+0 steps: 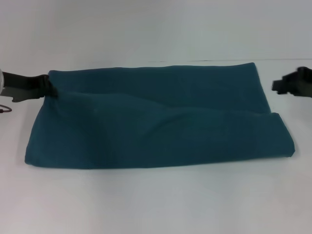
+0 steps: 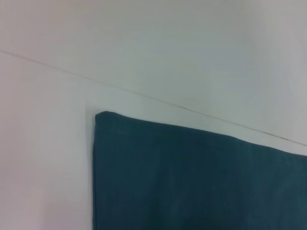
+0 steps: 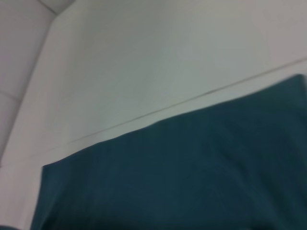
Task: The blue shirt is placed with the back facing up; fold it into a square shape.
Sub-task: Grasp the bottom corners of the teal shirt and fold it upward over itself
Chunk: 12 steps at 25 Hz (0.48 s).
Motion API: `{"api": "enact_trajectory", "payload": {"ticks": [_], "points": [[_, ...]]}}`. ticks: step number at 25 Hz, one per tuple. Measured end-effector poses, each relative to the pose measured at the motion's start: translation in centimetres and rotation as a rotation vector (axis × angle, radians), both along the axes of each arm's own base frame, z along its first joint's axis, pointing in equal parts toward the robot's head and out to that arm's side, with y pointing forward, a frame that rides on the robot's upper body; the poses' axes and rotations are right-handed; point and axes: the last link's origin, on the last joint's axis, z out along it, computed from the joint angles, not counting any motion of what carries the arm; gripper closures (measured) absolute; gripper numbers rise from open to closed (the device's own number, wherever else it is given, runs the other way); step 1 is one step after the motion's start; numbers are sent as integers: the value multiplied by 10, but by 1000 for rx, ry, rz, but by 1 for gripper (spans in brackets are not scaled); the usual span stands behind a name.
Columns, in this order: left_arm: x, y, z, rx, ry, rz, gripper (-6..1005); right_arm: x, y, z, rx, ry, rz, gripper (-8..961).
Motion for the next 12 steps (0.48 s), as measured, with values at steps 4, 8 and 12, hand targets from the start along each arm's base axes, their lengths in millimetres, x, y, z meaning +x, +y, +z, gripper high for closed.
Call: {"api": "enact_trajectory", "payload": {"ticks": [4, 8, 12], "points": [[0, -1, -2, -2, -1, -2, 969, 15, -6, 5, 11, 5, -72, 789], [0, -1, -3, -3, -2, -3, 969, 28, -9, 0, 30, -5, -109, 690], [1, -1, -4, -4, -4, -4, 970, 35, -11, -11, 16, -41, -129, 525]]}}
